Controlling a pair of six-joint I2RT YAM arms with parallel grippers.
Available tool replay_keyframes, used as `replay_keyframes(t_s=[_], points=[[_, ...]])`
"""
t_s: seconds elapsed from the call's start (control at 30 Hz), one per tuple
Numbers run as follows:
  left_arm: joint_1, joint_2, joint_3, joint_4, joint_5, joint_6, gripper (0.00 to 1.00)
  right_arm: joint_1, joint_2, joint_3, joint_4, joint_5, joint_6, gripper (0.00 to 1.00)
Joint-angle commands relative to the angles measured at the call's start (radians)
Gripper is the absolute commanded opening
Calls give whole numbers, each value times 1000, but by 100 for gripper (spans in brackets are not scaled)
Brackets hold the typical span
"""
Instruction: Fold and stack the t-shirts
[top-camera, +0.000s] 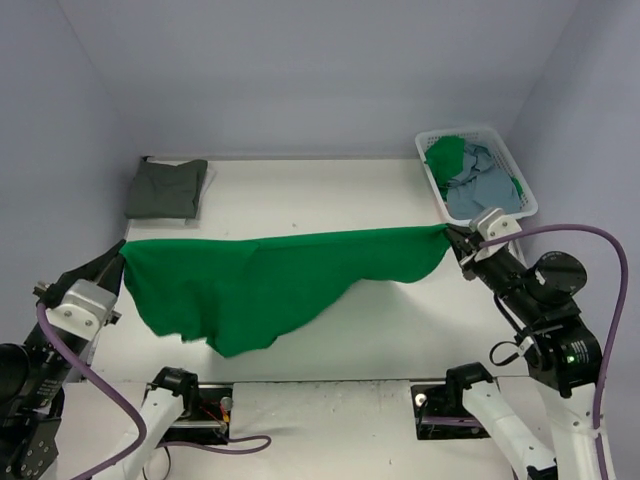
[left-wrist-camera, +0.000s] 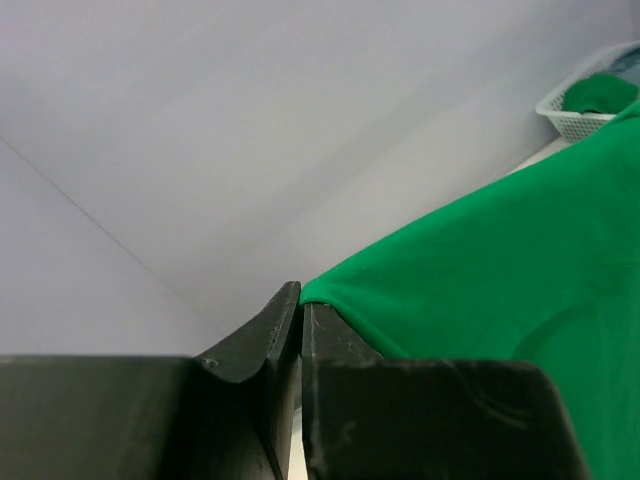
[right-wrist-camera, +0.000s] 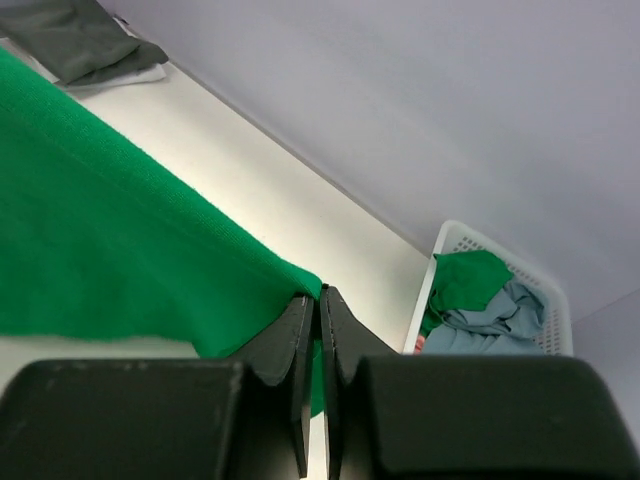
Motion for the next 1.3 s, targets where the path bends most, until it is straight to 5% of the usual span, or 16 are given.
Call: replay_keyframes(t_s=[0.0,0.53,0.83,1.27], points=[[27,-18,41,2,19,-6,0,-6,-31,11,35,14,-12,0],[312,-193,164,51,328,-82,0,-66,-307,-3,85,-44,0,0],[435,-288,101,312,269,-230,0,-162,-413,5,143,-107,48,0],[442,-182,-14,467,198,-276,0,-221,-355,-113,297,-99,92,0]])
